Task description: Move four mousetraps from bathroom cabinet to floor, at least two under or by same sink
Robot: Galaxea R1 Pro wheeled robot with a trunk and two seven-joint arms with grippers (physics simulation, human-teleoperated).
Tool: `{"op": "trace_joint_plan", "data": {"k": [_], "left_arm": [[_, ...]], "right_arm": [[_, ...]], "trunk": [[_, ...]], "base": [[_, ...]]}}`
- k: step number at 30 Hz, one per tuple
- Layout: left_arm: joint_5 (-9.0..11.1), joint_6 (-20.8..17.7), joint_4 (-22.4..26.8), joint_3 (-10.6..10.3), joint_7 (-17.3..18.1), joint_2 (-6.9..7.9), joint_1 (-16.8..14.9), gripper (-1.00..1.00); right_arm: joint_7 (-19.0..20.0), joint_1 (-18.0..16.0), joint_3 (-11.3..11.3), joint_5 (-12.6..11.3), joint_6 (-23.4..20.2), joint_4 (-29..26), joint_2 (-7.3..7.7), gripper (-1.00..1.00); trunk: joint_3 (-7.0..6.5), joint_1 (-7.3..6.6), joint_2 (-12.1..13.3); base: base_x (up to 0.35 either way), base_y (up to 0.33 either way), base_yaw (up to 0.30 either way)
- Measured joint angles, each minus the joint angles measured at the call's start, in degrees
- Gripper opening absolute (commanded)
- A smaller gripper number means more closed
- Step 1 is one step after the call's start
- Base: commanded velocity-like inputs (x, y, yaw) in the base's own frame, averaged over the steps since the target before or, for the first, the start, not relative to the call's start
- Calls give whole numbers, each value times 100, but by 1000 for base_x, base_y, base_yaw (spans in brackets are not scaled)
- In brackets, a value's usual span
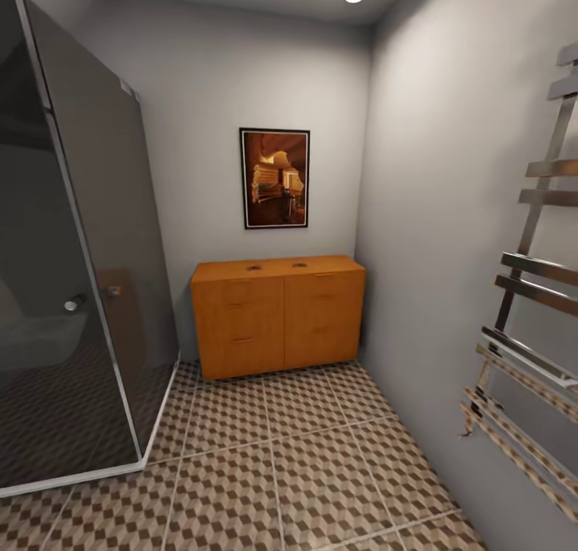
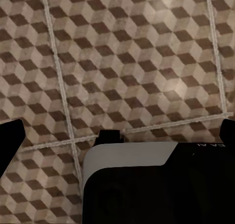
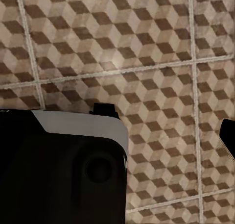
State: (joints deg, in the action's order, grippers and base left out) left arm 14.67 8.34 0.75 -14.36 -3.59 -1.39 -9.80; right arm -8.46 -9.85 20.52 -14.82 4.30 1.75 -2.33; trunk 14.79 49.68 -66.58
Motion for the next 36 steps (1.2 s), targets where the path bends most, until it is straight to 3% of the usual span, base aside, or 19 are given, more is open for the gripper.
{"op": "trace_joint_plan", "data": {"k": [36], "left_arm": [[0, 0, 0, 0, 0, 4, 0, 100]], "right_arm": [[-4, 0, 0, -9, 9, 0, 0, 100]], "trunk": [[0, 0, 0]], "base": [[322, 0, 0]]}}
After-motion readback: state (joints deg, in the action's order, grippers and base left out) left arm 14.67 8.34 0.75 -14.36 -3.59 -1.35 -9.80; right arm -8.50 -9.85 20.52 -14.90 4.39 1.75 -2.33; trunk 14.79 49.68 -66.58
